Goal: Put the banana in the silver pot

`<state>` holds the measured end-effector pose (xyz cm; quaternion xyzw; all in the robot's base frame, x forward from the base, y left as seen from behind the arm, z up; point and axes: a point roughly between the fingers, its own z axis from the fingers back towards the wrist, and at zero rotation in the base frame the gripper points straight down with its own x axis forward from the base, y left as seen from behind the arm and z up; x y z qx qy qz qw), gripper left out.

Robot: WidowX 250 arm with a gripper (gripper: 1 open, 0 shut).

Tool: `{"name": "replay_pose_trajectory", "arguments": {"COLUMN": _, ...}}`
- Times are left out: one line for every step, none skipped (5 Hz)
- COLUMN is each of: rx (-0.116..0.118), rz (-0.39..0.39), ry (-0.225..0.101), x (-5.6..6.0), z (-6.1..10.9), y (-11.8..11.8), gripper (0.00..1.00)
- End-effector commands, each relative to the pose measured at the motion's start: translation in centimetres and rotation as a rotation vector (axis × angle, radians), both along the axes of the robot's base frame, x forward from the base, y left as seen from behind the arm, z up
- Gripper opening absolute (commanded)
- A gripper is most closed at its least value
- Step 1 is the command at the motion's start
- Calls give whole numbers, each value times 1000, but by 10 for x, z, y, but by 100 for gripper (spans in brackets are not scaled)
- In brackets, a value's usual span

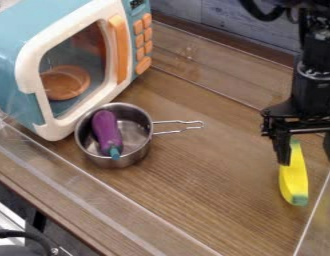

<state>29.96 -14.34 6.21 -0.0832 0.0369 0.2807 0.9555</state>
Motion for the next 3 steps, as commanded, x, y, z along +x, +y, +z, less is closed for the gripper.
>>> {"name": "replay_pose_trajectory", "arguments": {"rx": -7, "rz": 28, "ry": -63, "x": -1, "z": 21, "y": -2, "gripper": 100}}
{"name": "replay_pose_trajectory", "arguments": {"rx": 2, "rz": 4, "ry": -65, "x": -2, "z": 13, "y": 0, "gripper": 100}}
{"name": "replay_pose_trajectory", "arguments": {"rx": 11, "rz": 2, "ry": -66, "x": -6, "z": 5, "y": 2, "gripper": 100}}
